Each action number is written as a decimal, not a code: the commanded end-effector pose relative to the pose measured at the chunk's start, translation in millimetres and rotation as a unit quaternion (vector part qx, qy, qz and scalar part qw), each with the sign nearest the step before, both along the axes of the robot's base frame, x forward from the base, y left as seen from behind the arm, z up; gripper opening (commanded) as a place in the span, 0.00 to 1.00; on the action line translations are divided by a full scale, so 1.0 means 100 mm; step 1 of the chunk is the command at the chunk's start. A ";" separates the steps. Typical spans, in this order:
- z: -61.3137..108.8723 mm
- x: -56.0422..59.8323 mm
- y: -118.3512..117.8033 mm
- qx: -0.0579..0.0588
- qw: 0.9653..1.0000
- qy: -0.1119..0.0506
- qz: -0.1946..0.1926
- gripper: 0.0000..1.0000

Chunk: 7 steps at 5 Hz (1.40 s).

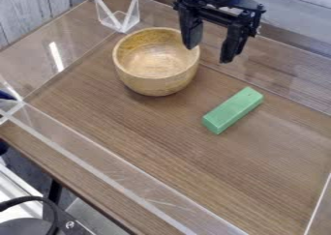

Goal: Put the green block in the brown bowl

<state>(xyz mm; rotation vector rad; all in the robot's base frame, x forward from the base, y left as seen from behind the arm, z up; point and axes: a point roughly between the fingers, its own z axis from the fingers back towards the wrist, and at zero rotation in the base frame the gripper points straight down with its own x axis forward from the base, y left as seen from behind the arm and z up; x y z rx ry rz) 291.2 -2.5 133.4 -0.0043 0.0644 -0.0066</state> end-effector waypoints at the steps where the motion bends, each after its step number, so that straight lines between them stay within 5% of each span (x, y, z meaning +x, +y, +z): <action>1: -0.13 0.02 -0.03 0.002 1.000 0.009 -0.004 1.00; 5: -0.94 0.11 -0.17 0.000 0.998 0.035 -0.044 1.00; 7: -1.06 0.22 -0.19 -0.003 0.998 0.038 -0.044 1.00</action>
